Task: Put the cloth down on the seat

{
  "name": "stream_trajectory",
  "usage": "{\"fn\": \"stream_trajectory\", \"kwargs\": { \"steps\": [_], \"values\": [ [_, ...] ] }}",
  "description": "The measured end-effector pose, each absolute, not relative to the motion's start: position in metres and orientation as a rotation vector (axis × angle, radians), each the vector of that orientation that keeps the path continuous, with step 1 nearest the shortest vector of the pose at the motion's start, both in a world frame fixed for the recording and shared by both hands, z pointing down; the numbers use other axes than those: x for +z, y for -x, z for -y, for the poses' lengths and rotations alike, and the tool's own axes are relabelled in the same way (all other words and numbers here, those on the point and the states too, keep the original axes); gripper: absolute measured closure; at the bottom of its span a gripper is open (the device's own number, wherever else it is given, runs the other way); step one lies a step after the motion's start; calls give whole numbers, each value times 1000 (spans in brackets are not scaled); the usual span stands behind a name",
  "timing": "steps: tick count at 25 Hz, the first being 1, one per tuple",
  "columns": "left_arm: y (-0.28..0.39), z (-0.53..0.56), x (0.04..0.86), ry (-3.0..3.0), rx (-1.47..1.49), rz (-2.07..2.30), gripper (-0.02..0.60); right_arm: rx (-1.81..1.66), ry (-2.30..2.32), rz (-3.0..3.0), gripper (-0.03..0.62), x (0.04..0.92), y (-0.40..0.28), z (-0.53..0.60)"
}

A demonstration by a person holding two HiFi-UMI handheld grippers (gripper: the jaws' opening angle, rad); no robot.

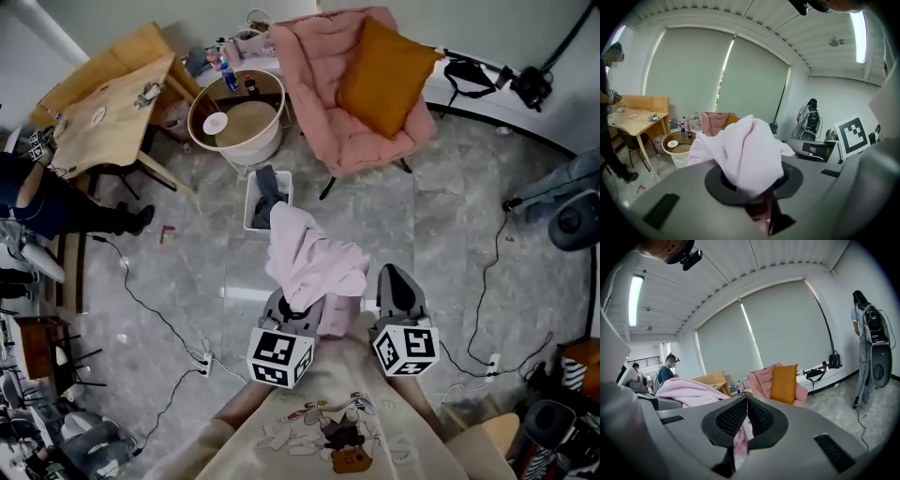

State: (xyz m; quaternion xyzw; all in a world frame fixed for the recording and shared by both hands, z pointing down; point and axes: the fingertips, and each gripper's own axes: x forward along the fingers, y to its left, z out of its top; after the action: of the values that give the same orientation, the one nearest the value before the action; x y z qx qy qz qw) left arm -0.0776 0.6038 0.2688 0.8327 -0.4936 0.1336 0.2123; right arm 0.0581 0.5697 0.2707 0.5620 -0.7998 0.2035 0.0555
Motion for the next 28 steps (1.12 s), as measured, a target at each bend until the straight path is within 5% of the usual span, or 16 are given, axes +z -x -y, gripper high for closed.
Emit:
{"fn": "stream_trajectory", "kwargs": {
  "steps": [13, 28],
  "values": [
    [20, -591, 269, -2231, 390, 1408, 491, 748, -1634, 2467, 574, 299, -108, -556],
    [35, -492, 282, -2201, 358, 1384, 491, 698, -1594, 2454, 574, 302, -93, -465]
  ]
}}
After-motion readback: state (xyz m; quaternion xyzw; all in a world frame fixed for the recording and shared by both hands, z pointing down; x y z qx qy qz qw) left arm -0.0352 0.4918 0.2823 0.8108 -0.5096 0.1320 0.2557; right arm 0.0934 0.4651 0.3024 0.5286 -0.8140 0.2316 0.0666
